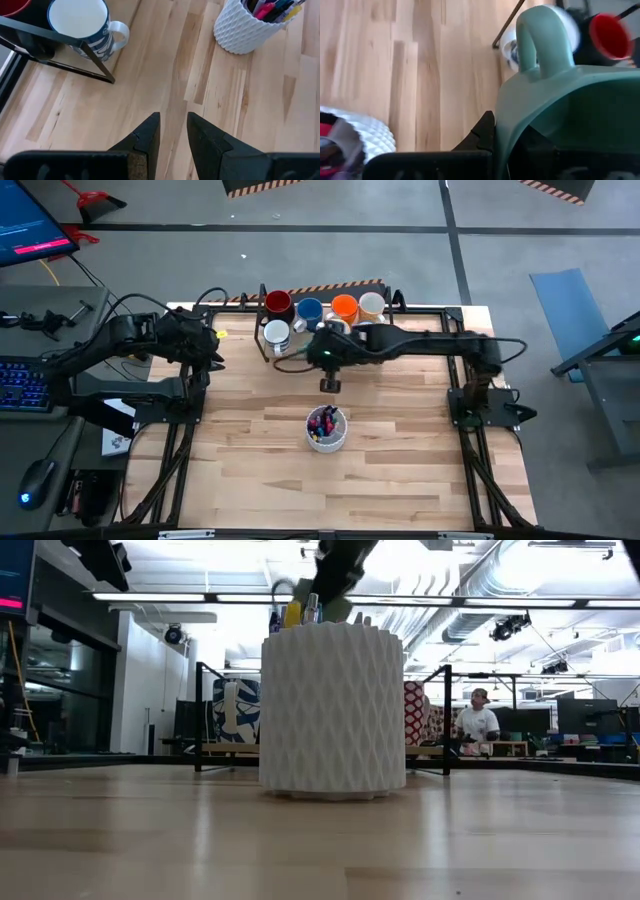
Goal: Place coffee mugs
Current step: Put the green mug into the shelf
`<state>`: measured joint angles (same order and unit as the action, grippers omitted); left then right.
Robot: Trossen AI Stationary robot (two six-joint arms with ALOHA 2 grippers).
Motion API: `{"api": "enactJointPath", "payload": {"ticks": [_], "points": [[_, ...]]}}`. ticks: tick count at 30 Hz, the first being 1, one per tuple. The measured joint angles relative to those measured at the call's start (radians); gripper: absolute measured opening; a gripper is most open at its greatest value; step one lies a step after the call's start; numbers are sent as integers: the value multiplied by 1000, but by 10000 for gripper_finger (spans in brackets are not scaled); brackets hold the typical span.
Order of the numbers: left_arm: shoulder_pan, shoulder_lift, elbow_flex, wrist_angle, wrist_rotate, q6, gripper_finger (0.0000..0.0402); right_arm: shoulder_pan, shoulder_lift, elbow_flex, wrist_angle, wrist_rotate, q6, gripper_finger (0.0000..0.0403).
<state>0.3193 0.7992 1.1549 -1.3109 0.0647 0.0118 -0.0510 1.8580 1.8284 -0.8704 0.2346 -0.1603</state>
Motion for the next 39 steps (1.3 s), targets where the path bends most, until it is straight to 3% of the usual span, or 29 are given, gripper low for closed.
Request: {"api": "enactJointPath", "payload": {"ticks": [8, 14, 20, 32, 39], "points": [[0, 28, 0, 0, 0, 0, 88, -44, 250, 269, -158, -56, -104, 0], [0, 52, 0, 0, -2, 0, 88, -89, 368, 385, -211, -117, -119, 0], [0, 69, -7, 8, -2, 1, 88, -129, 399, 395, -227, -143, -114, 0], [0, 73, -192, 63, -4, 27, 88, -161, 406, 396, -245, -192, -110, 0], [0, 72, -210, 107, -31, 28, 88, -171, 446, 395, -232, -201, -111, 0]]}}
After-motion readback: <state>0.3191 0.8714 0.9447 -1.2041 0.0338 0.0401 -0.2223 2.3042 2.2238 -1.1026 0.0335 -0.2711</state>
